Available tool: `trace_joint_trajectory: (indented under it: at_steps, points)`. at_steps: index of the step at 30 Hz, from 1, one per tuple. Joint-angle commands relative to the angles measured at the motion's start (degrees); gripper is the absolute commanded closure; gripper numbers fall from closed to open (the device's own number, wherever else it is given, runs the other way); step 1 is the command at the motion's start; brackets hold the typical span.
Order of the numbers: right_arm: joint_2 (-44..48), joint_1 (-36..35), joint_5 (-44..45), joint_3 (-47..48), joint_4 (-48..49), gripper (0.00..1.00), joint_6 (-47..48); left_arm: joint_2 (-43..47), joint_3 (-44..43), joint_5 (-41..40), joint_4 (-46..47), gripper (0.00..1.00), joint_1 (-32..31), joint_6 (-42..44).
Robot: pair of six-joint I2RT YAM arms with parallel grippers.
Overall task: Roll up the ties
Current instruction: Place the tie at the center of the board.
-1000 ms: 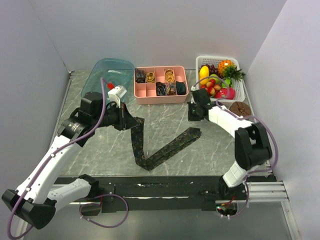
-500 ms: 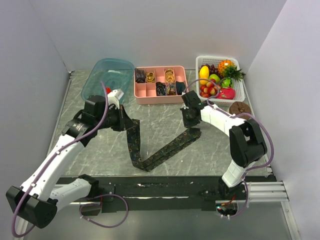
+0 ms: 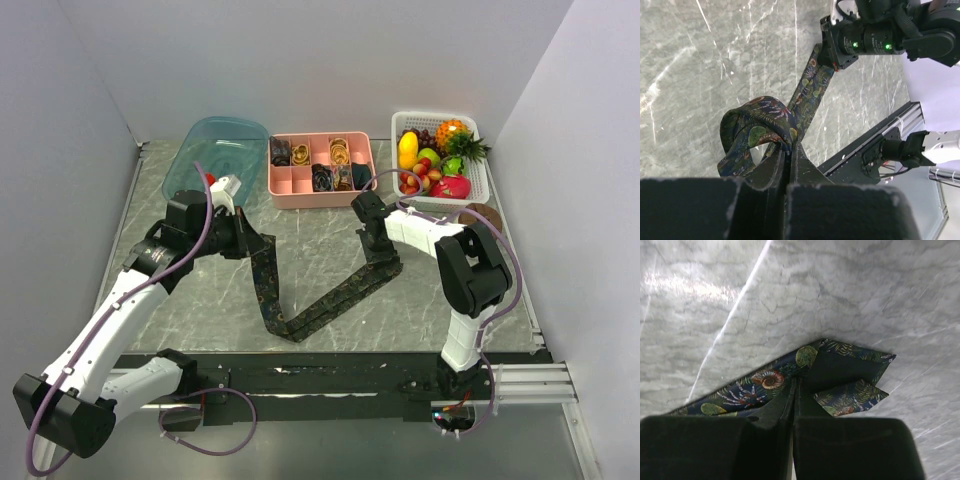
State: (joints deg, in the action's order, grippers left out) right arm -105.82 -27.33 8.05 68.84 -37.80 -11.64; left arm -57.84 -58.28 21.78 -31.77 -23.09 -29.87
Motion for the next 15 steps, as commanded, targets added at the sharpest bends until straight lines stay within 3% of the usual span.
trace_joint_trajectory:
  at_steps: [1, 6, 15]
  points:
    - [-2.7, -0.5, 4.7, 3.0, -1.4, 1.00, -0.4, 2.1, -0.2, -1.2, 2.6, 0.99, 0.4, -1.6]
    - [-5.1, 0.3, 10.0, 4.5, -3.9, 1.00, -0.9, 2.6, -0.1, -2.2, 2.7, 0.99, 0.9, -1.1]
    - [-4.1, 5.0, 10.7, 4.9, -6.4, 1.00, -3.5, 2.7, -0.3, -3.8, 3.1, 0.99, 1.6, 0.7]
